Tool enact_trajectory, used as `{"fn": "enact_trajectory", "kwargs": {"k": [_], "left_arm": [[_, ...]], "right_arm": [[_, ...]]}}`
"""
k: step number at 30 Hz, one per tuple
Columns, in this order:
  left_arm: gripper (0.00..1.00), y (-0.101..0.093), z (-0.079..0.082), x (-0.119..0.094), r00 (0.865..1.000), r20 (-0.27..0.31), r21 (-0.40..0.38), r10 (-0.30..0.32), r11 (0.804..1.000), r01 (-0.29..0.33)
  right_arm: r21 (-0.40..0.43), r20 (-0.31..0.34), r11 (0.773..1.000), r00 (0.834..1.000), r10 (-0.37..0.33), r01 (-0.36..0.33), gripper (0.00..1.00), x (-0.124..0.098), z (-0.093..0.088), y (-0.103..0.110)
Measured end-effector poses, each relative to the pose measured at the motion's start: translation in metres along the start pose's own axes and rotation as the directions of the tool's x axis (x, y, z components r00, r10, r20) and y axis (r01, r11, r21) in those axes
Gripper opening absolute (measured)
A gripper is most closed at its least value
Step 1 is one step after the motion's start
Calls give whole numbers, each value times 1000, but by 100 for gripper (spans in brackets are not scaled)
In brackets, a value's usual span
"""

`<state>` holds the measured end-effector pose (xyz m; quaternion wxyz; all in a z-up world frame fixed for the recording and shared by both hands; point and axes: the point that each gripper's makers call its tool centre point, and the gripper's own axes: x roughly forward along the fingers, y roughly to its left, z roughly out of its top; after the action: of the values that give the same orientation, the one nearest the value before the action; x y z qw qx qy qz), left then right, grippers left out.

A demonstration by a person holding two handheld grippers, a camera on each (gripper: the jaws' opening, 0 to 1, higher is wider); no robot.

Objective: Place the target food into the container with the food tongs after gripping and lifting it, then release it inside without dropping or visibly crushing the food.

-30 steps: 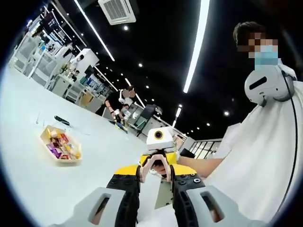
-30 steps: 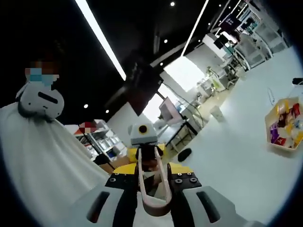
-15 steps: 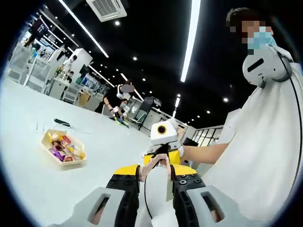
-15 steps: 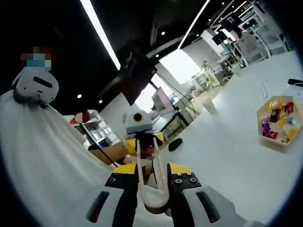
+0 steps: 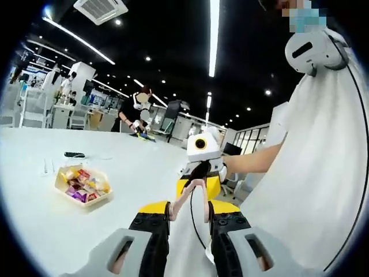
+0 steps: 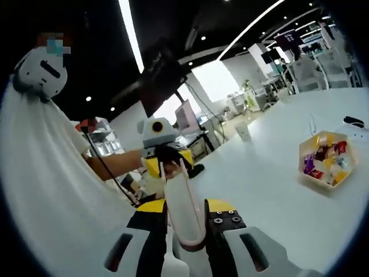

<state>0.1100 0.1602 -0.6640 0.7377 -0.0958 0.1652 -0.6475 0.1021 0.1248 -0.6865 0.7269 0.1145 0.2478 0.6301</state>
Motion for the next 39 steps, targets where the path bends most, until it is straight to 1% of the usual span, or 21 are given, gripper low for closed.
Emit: {"fn": "enact_trajectory", "kwargs": {"k": [1,2,4,8,10,12,15,23,28,30,34,39], "left_arm": [[24,2,-4,1,1000,-23,5,4,1000,-4],[24,5,-14,2,997,-82,16,-5,1000,6],[24,9,-15,4,996,-92,37,-1,999,4],[25,11,-19,5,993,-120,45,-10,999,16],[25,10,-25,7,987,-163,72,-16,997,28],[25,10,-29,9,983,-184,85,-19,996,35],[25,14,-35,13,976,-218,110,-12,993,37],[25,24,-45,18,964,-266,132,2,991,35],[25,32,-48,16,962,-272,121,5,992,29],[25,33,-50,15,961,-278,120,5,992,30],[25,40,-58,14,952,-306,132,17,991,25],[25,44,-64,15,945,-326,142,24,990,23]], "right_arm": [[-19,-22,1000,1000,-10,9,24,0,-3,-3],[-46,-67,999,998,-20,16,24,2,-9,-7],[-54,-75,998,996,-37,33,24,3,-10,-11],[-59,-78,997,995,-56,51,24,2,-15,-13],[-88,-90,994,993,-79,71,24,1,-22,-14],[-96,-95,992,992,-85,76,24,1,-25,-15],[-116,-103,988,988,-114,102,24,0,-30,-20],[-148,-137,978,976,-167,147,25,-2,-38,-35],[-140,-139,976,973,-185,166,26,1,-41,-42],[-150,-146,974,970,-194,172,25,3,-43,-44],[-167,-162,969,965,-208,181,25,7,-47,-50],[-180,-185,966,958,-221,188,25,9,-52,-56]]}}
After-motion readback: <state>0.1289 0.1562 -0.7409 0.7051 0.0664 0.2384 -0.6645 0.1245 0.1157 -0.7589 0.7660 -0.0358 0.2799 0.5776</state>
